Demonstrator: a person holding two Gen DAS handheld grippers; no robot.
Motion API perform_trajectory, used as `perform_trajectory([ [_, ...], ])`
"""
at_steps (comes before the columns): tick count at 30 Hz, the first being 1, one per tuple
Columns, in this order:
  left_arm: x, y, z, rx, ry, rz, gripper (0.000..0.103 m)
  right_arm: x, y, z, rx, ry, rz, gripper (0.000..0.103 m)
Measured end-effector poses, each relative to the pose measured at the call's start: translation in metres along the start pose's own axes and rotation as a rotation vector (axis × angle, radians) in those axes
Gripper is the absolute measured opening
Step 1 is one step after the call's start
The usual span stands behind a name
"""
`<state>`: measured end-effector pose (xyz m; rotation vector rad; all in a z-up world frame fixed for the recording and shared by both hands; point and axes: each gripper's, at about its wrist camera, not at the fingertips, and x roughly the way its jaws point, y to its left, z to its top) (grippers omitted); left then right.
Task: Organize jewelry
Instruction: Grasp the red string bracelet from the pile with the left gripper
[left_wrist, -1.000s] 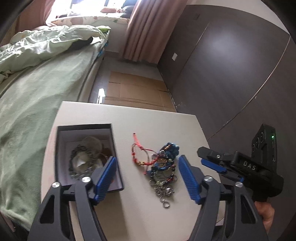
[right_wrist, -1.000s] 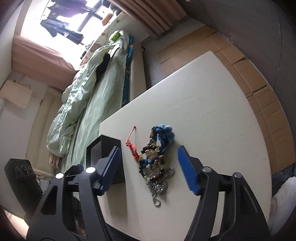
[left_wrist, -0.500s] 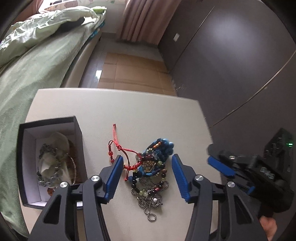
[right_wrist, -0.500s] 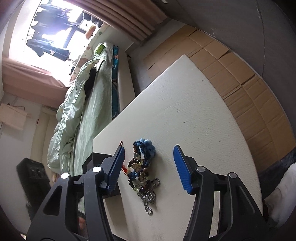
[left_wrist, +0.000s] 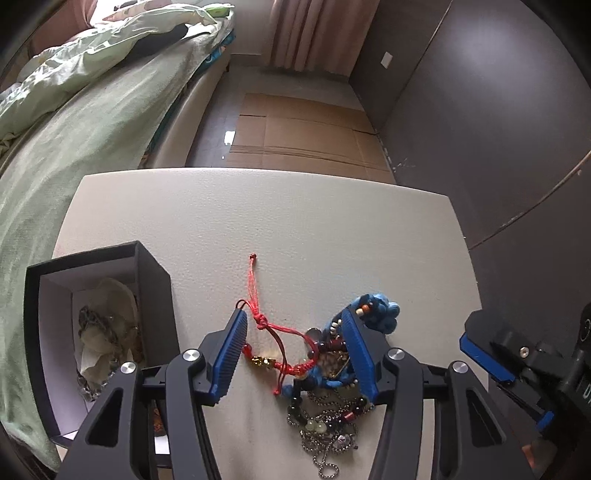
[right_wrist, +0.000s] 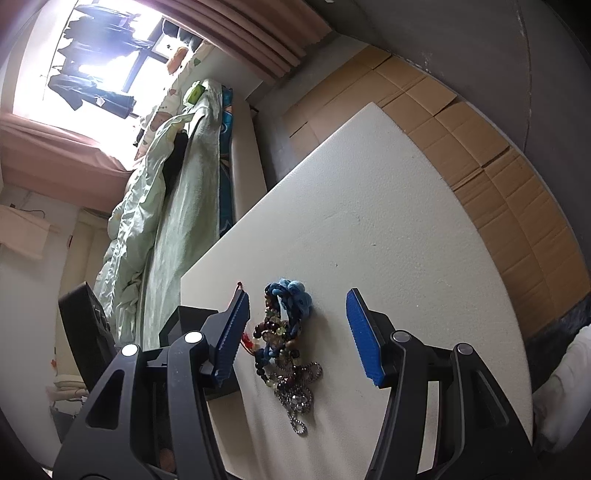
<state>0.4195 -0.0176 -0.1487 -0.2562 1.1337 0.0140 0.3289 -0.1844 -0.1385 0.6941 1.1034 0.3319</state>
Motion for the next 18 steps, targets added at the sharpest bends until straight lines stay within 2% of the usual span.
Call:
perform_trajectory([
  [5,-0.012,-0.007,0.001,0.034,-0.024,0.010,0.045,0.008,0.000,-0.001,0.012,0.019,-0.006,0.052],
  [7,-0.009,-0.010,0.002,0.038,-0.004,0.006,0.045,0.007,0.002,-0.002,0.008,0.015,-0.006,0.052],
  [13,0.013,-0.022,-0.001,0.094,0.051,0.107,0.038,0.006,-0.001,-0.002,0.012,0.012,-0.006,0.052],
  [17,0.020,-0.015,-0.002,0.078,0.054,0.080,0.001,0.010,0.003,-0.003,0.010,0.020,-0.007,0.052],
  [18,0.018,-0.013,-0.004,0.076,0.044,0.075,0.000,0.012,0.004,-0.002,0.007,0.024,-0.007,0.052],
])
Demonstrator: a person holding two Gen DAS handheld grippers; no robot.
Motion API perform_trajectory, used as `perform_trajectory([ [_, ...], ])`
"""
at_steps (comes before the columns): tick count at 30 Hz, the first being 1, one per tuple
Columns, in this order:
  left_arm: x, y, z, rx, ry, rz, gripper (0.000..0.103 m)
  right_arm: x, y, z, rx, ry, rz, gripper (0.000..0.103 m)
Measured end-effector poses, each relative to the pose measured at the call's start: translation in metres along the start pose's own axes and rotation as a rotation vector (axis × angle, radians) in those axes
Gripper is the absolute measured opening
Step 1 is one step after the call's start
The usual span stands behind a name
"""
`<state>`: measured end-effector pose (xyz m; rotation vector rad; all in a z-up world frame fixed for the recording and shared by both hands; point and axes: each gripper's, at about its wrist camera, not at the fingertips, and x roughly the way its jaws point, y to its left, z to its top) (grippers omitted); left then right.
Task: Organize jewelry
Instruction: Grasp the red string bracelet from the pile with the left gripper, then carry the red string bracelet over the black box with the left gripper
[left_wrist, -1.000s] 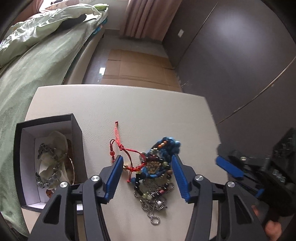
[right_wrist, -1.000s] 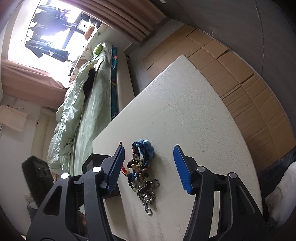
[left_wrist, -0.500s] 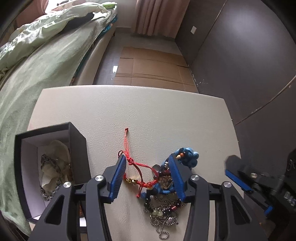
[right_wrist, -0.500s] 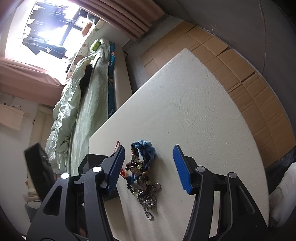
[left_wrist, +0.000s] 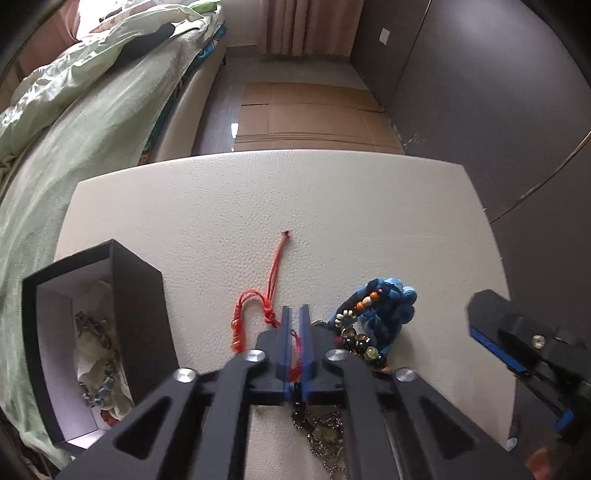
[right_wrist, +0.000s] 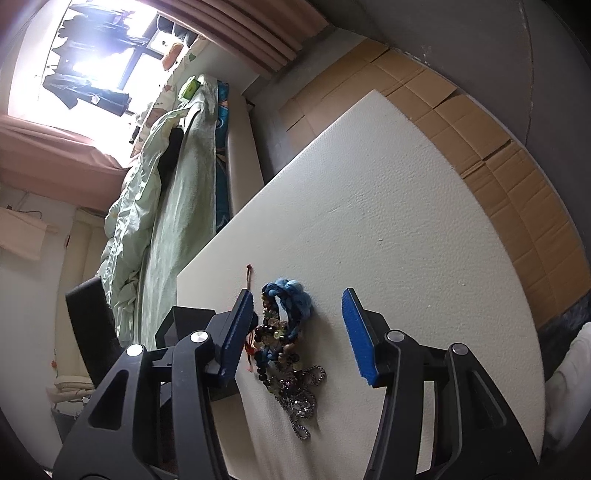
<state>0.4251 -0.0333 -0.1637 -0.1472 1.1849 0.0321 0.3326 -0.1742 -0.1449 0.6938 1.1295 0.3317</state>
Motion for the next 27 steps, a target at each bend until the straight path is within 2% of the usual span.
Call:
perform_trajectory([
  [7,-0.031,0.018,-0.002,-0.027,-0.079,-0.068,0.000,0.021,0.010,-0.001,-0.029,0.035,-0.016,0.052],
  [13,-0.057,0.034,-0.003,-0.049,-0.119,-0.112,0.000,0.038,0.022,-0.005,-0.107,0.046,-0.054,0.046],
  [27,-0.087,0.061,-0.012,-0.080,-0.161,-0.182,0.000,0.062,0.043,-0.015,-0.268,-0.010,-0.234,0.046],
])
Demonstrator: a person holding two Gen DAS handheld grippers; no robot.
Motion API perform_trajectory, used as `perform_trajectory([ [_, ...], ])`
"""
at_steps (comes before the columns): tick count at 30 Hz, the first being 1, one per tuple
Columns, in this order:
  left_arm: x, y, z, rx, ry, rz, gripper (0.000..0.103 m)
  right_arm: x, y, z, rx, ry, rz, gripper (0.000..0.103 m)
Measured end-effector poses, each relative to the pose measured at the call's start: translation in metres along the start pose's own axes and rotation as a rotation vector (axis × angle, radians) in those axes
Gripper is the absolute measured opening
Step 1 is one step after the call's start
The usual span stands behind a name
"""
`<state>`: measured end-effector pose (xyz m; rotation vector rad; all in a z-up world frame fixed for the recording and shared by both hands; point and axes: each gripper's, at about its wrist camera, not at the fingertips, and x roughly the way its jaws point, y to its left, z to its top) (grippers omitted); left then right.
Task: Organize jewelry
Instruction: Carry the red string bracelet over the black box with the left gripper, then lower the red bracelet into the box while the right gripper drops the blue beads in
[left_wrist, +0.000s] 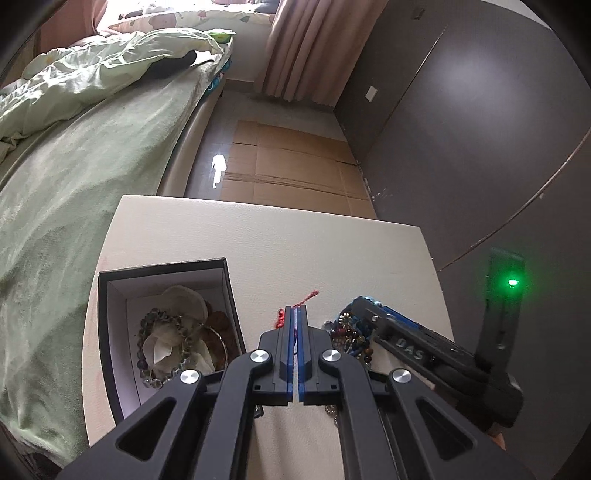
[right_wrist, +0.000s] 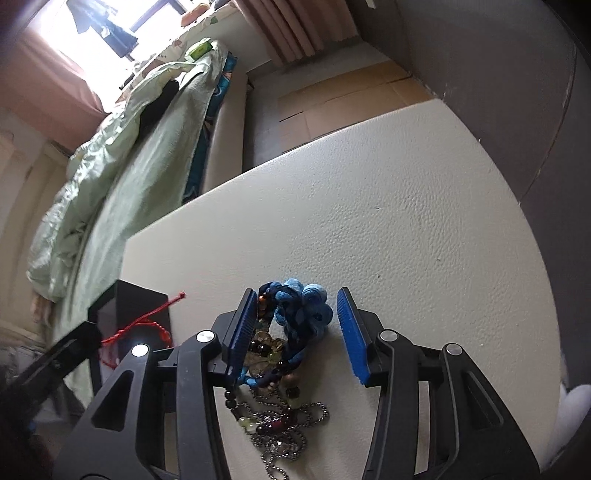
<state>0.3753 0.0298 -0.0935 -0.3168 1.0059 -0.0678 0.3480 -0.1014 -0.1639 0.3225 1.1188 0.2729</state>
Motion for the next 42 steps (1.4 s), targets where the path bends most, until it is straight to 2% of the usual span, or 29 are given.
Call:
perform_trajectory([
  [2,-0.004,-0.001,-0.002,0.013,-0.013,-0.004,0.000,0.001,0.006,-0.001,-0.025,0.000,-0.022,0.060],
  [7,-0.008,0.000,-0.002,0.028,-0.035,0.012,0.000,0.006,0.016,-0.004,-0.082,-0.006,-0.069,0.062],
  [8,-0.008,0.001,-0.002,0.022,-0.037,0.011,0.000,0.007,0.018,-0.005,-0.091,-0.008,-0.071,0.048],
  [10,-0.011,0.002,0.000,0.018,-0.047,0.014,0.000,0.008,0.019,-0.005,-0.109,-0.008,-0.080,0.036],
  [12,-0.014,0.004,0.000,0.016,-0.055,0.019,0.000,0.007,0.020,-0.007,-0.112,0.000,-0.041,0.026],
  [13,-0.016,0.005,0.000,0.013,-0.058,0.022,0.000,0.005,0.022,-0.007,-0.127,-0.009,-0.042,0.017],
  [17,-0.028,0.009,0.001,0.005,-0.073,0.024,0.000,-0.001,0.022,-0.009,-0.125,-0.007,0.003,0.014],
  [26,-0.074,0.027,0.003,-0.028,-0.148,0.035,0.000,-0.038,0.026,-0.005,-0.069,-0.063,0.242,0.012],
  [31,-0.092,0.038,0.007,-0.038,-0.178,0.049,0.000,-0.053,0.032,-0.002,-0.057,-0.094,0.325,0.012],
  [37,-0.090,0.045,0.004,-0.038,-0.172,0.055,0.000,-0.066,0.046,-0.004,-0.082,-0.121,0.386,0.012],
  [42,-0.070,0.052,-0.001,-0.044,-0.118,0.055,0.000,-0.073,0.057,-0.008,-0.101,-0.131,0.422,0.012],
])
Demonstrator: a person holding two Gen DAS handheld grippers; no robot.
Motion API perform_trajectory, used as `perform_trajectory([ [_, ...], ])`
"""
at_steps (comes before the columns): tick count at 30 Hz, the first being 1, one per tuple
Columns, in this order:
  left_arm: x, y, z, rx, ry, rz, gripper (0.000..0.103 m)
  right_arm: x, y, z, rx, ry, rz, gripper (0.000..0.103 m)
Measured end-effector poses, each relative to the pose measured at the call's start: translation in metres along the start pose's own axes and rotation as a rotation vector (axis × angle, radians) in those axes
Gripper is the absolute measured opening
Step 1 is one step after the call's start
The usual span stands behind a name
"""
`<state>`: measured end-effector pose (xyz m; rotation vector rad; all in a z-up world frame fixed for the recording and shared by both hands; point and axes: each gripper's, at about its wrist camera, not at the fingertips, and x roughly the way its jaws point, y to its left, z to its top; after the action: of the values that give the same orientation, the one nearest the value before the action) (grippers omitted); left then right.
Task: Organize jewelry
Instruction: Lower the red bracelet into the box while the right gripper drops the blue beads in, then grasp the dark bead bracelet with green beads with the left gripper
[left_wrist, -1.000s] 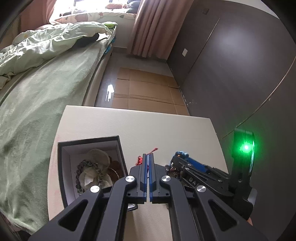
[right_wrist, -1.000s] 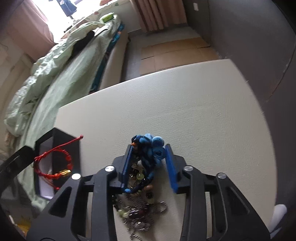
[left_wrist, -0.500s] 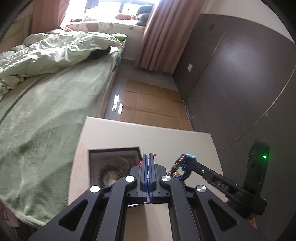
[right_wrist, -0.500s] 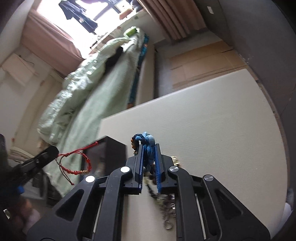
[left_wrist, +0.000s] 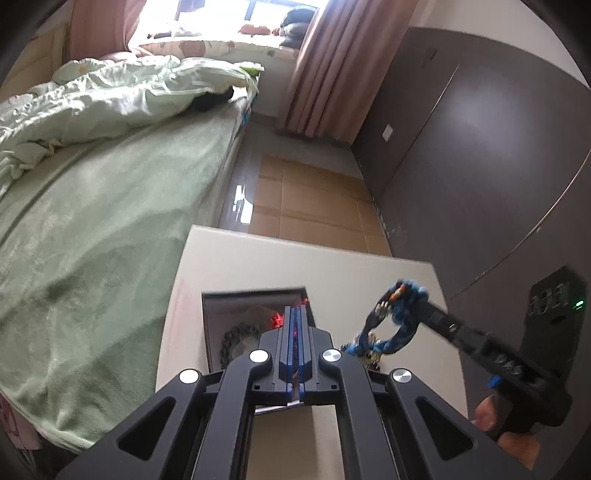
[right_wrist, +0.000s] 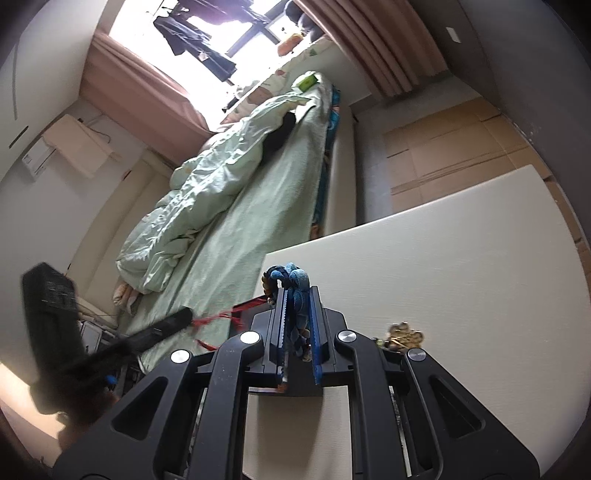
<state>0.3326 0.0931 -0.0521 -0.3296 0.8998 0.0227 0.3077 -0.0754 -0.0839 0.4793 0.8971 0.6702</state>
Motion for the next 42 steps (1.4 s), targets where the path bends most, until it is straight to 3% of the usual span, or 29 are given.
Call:
perform_trajectory([
  [1,0.004,0.001,-0.002,0.002,0.012,0.021,0.001,0.001,0.003,0.000,-0.003,0.001,0.007,0.012],
  [2,0.009,0.004,-0.003,0.000,0.028,0.055,0.017,0.001,0.005,-0.001,-0.005,0.002,0.020,0.012],
  [3,0.011,0.008,-0.004,-0.012,0.031,0.070,0.043,0.001,0.008,-0.001,-0.009,0.004,0.030,0.012],
  [5,0.006,0.019,-0.007,-0.048,-0.012,0.055,0.060,0.005,0.015,-0.001,-0.016,0.009,0.053,0.012],
  [17,-0.025,0.055,-0.012,-0.076,-0.058,0.111,0.060,0.035,0.052,-0.012,-0.024,0.070,0.145,0.012],
  [22,-0.039,0.071,-0.017,-0.101,-0.077,0.129,0.065,0.050,0.062,-0.019,-0.025,0.109,0.152,0.013],
  [24,-0.043,0.076,-0.019,-0.110,-0.081,0.135,0.066,0.062,0.062,-0.023,-0.005,0.164,0.120,0.029],
  [25,-0.045,0.078,-0.021,-0.115,-0.082,0.138,0.066,0.070,0.062,-0.026,0.002,0.208,0.121,0.058],
  [26,-0.046,0.081,-0.022,-0.122,-0.082,0.139,0.067,0.072,0.062,-0.028,-0.005,0.216,0.115,0.074],
  [34,-0.053,0.076,-0.030,-0.126,-0.090,0.120,0.067,0.041,0.044,-0.029,-0.069,0.146,-0.015,0.074],
  [42,-0.047,0.039,-0.034,-0.085,-0.087,0.050,0.067,0.010,0.006,-0.025,-0.051,0.131,-0.080,0.074],
])
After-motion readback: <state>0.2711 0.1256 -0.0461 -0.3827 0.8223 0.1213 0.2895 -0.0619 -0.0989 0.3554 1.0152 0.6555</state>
